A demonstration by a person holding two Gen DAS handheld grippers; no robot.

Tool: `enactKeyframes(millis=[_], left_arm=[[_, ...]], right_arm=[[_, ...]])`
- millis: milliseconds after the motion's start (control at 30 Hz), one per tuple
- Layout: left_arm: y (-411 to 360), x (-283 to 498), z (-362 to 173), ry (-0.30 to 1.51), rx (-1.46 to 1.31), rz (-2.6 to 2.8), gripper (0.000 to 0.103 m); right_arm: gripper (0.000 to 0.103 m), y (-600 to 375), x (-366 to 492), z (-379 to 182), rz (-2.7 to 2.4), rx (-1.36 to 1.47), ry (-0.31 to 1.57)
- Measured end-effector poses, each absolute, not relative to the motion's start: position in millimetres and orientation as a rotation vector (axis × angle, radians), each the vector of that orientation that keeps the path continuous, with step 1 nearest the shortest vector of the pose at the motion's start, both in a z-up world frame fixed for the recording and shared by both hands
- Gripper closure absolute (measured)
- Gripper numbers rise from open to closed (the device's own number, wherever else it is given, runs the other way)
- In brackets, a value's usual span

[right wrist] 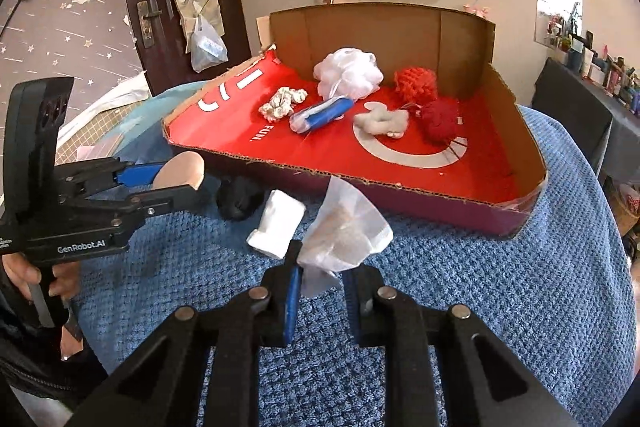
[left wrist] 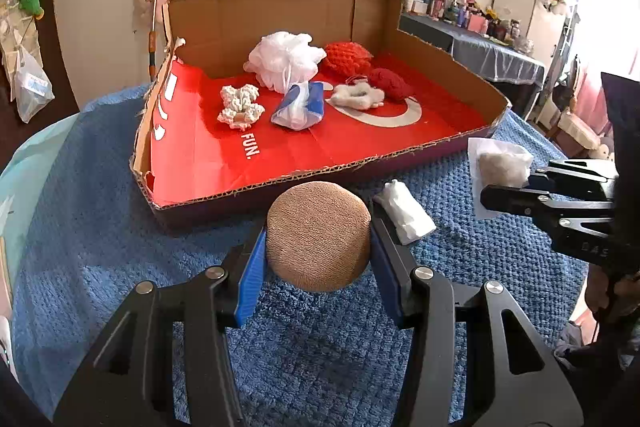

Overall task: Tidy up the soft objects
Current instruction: 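Carry the tan pad and white tissue into the box with both tools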

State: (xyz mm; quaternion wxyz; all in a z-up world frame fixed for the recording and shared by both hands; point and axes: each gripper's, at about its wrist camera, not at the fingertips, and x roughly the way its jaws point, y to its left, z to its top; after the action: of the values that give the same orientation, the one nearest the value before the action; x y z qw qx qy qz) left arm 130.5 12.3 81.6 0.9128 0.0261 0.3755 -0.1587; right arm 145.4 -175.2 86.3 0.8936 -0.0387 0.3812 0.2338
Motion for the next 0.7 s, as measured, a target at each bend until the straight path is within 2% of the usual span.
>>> enactKeyframes(millis=[367,700], left_arm=[[10.5,138.0,100.3,0.748,0.052,-0.342,0.056],[9.2,180.4,112.5,0.775,0.07,-0.36,0.056]], right_arm=[[0.082,-186.8,155.5,104.1,0.478,-0.038,0.758],[0.082,-197.3,212.4,119.7,0.472,0.011,0.795]])
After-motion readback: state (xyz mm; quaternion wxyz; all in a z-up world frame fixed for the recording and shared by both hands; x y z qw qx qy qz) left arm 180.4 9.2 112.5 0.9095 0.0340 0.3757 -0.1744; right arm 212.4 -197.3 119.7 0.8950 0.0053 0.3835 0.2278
